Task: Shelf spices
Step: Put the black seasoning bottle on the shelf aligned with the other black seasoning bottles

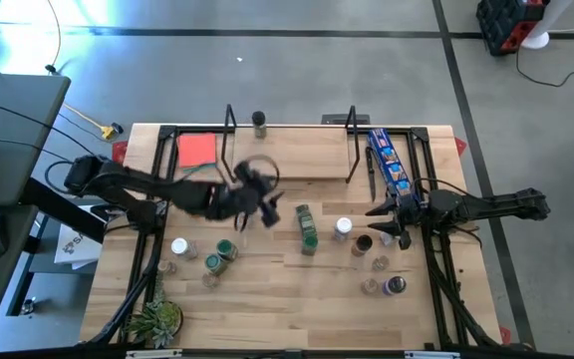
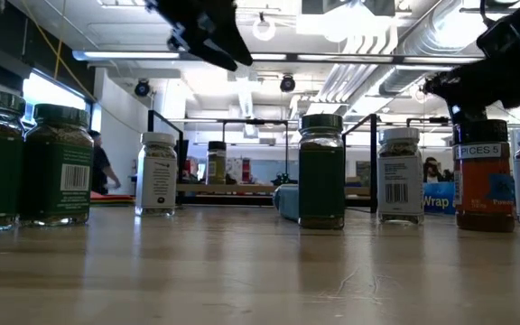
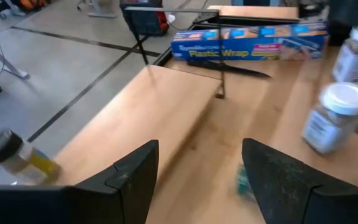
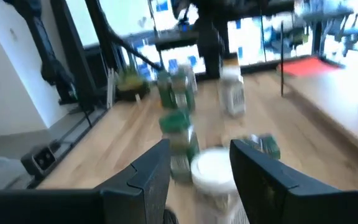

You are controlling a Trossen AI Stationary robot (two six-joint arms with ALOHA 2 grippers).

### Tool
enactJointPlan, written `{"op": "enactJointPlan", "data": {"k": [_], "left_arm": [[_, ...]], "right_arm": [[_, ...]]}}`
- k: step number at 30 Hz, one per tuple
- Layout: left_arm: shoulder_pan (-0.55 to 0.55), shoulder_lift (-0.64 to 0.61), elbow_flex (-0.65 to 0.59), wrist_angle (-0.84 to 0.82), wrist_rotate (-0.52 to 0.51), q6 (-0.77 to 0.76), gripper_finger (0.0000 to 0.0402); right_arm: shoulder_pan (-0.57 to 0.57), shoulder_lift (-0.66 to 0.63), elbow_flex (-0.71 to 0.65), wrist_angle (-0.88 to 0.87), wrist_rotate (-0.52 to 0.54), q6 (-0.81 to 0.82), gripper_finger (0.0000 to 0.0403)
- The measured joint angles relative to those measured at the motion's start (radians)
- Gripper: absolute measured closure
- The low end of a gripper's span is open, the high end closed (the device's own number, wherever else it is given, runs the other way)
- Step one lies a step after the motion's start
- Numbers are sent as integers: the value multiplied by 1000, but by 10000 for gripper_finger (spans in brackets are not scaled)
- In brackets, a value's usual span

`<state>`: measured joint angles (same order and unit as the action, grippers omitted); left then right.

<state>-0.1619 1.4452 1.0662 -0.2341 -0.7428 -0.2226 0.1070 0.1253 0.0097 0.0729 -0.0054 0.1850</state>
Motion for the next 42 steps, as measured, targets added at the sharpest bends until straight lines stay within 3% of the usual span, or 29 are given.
{"op": "enactJointPlan", "data": {"k": [7,10,13,15,19,22,26,31,35,38,42], "left_arm": [[-184,-63,0,-191,-196,-148,183],[-212,-126,1,-314,-253,-208,184],[-215,-193,1,-444,-268,-271,184],[-214,-228,-3,-508,-269,-307,184],[-214,-279,-32,-592,-269,-366,184],[-214,-318,-90,-583,-267,-390,184],[-211,-350,-161,-578,-265,-445,184],[-211,-364,-204,-574,-265,-501,184],[-212,-365,-206,-573,-257,-507,184],[-212,-365,-207,-573,-258,-507,184],[-212,-365,-207,-572,-261,-507,184]], "right_arm": [[0,2,0,347,-110,213,243],[0,3,0,579,-107,287,243],[1,4,6,719,-42,239,242],[0,7,48,605,47,200,242],[0,84,252,53,229,174,242],[0,207,434,-322,260,202,234],[0,409,659,-620,258,228,198],[17,685,839,-871,204,234,134],[68,886,918,-957,90,218,97],[106,1014,964,-987,-1,259,87],[183,1154,992,-1008,-3,307,86]]}}
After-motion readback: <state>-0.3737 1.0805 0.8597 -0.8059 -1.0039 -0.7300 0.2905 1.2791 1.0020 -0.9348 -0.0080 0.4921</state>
